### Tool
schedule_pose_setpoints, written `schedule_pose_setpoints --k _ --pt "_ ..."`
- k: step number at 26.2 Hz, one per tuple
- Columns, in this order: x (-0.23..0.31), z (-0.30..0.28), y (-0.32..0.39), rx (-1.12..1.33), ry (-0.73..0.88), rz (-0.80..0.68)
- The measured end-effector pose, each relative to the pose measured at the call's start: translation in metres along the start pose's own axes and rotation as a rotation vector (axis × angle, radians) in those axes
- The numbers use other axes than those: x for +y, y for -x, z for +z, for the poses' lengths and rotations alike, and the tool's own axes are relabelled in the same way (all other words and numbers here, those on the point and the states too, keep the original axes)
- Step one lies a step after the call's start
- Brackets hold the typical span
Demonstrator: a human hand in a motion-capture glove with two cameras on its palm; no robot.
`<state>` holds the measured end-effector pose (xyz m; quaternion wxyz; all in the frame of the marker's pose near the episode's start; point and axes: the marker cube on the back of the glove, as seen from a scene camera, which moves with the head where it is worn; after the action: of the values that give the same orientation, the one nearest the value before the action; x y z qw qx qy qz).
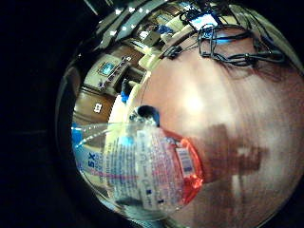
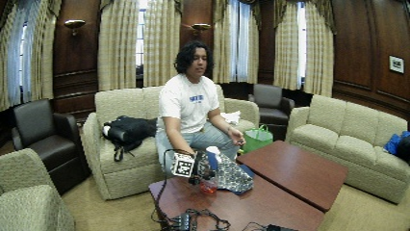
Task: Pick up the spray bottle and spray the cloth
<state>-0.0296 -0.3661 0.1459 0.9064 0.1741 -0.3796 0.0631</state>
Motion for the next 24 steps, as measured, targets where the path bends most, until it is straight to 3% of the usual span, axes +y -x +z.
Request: schedule_pose_setpoints --k 11,18,24 --pt "-0.002 -0.011 0.008 -0.063 -0.134 -0.001" --pt "0.002 -0.043 0.048 -0.094 -0.184 -0.139" --pt "0.014 -0.086 0.097 -0.031 -0.181 -0.164"
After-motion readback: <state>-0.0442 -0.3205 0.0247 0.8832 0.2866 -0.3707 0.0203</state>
